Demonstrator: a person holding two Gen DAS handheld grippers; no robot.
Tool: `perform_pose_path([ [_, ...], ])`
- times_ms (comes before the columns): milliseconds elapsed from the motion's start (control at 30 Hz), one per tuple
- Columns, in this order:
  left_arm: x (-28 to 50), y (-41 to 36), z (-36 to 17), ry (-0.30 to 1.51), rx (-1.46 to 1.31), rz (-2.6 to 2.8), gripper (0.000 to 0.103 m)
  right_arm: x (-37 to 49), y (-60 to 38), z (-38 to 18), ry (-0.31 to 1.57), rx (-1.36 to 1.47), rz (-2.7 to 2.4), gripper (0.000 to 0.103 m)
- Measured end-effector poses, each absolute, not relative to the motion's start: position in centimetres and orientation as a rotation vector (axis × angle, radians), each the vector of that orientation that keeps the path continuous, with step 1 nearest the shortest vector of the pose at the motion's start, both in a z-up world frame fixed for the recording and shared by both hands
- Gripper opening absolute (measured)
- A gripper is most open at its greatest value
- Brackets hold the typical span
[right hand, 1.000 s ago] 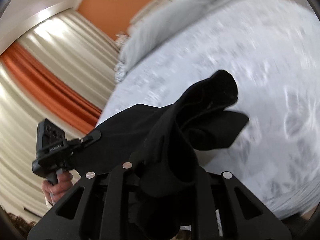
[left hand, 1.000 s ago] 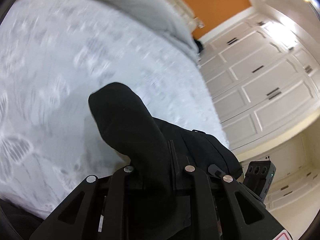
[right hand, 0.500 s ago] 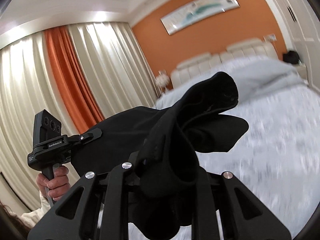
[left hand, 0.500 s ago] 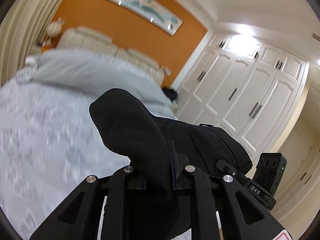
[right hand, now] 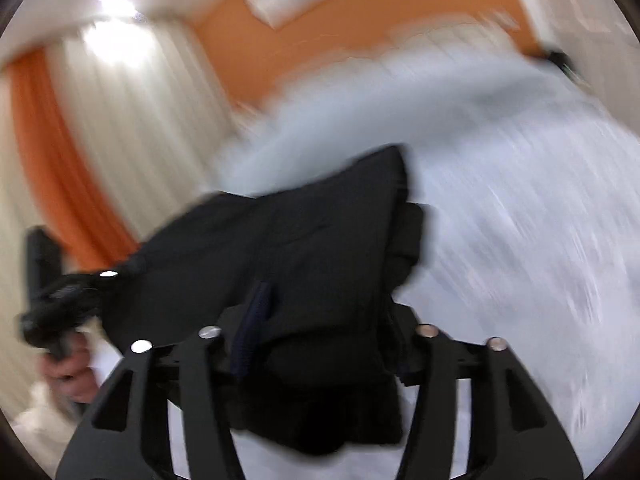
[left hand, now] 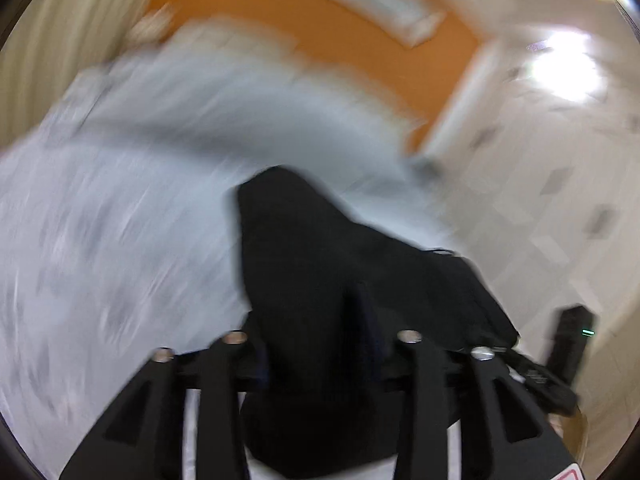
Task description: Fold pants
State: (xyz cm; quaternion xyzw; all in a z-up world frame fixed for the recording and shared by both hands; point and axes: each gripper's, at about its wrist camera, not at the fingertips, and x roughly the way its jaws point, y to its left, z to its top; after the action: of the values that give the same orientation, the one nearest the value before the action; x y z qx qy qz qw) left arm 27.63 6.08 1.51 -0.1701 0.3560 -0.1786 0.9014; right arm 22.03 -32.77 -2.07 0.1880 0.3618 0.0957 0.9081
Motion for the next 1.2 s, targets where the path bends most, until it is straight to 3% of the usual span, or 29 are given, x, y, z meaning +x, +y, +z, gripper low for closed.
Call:
perform_pose_path([
  [67, 29.3, 7.6, -4.6, 0.874, -0.353, -0.242, 0.037, 21.1, -34.8, -6.2, 0.797, 0.417, 0.127, 0.048],
  [133, 29.0, 10.2, -7.9, 0.917, -0.431, -0.194, 0.037, 19.6, -35.5, -6.2, 0.760, 0.402, 0.135, 0.044],
  [233, 28.3, 10.6, -5.6, 0.835, -0.419, -0.217, 0.037, 19.7, -34.0, -3.2, 0.717, 0.352, 0.176, 0.038],
  [333, 28.2, 7.9, -1.5, 0.768, -0.396, -0.305, 0.050, 21.0, -30.8, -0.2, 0.668, 0.337, 0.247, 0.037],
  [400, 28.4, 5.7, -0.6, 0.758, -0.370, -0.350, 0.068, 22.0, -29.2, -0.3, 0.684, 0.311, 0.252, 0.036],
  [467, 28.9, 3.3, -2.0, 0.793, -0.292, -0.329, 0.071, 24.1, -27.7, -4.5, 0.815, 0.215, 0.158, 0.036],
  [533, 30.6, 1.2, -7.1, 0.925, -0.155, -0.230, 0.071, 24.6, -27.6, -8.7, 0.897, 0.170, 0.090, 0.035],
  [600, 30.3, 0.8, -10.5, 0.948, -0.045, -0.154, 0.069, 22.7, -27.3, -6.9, 0.852, 0.132, 0.043, 0.036],
  [667, 28.1, 0.8, -8.9, 0.877, -0.013, -0.111, 0.067, 20.6, -27.0, -3.6, 0.829, 0.146, 0.044, 0.039],
  [733, 25.7, 1.3, -5.7, 0.884, -0.090, -0.162, 0.067, 17.4, -27.3, 0.2, 0.752, 0.191, 0.061, 0.052],
  [800, 22.5, 1.8, -2.4, 0.825, -0.130, -0.193, 0.070, 14.4, -27.4, 3.1, 0.681, 0.203, 0.026, 0.071],
  [833, 20.5, 1.8, -0.4, 0.800, -0.110, -0.188, 0.070, 12.4, -27.3, 4.7, 0.653, 0.196, 0.007, 0.073],
  [967, 13.7, 2.7, 3.8, 0.763, -0.067, -0.180, 0.087, 5.6, -26.8, 6.6, 0.566, 0.160, -0.054, 0.090],
  [1200, 6.2, 5.8, -0.4, 0.784, -0.127, -0.098, 0.088, -0.5, -26.8, 2.6, 0.689, 0.214, -0.062, 0.092],
])
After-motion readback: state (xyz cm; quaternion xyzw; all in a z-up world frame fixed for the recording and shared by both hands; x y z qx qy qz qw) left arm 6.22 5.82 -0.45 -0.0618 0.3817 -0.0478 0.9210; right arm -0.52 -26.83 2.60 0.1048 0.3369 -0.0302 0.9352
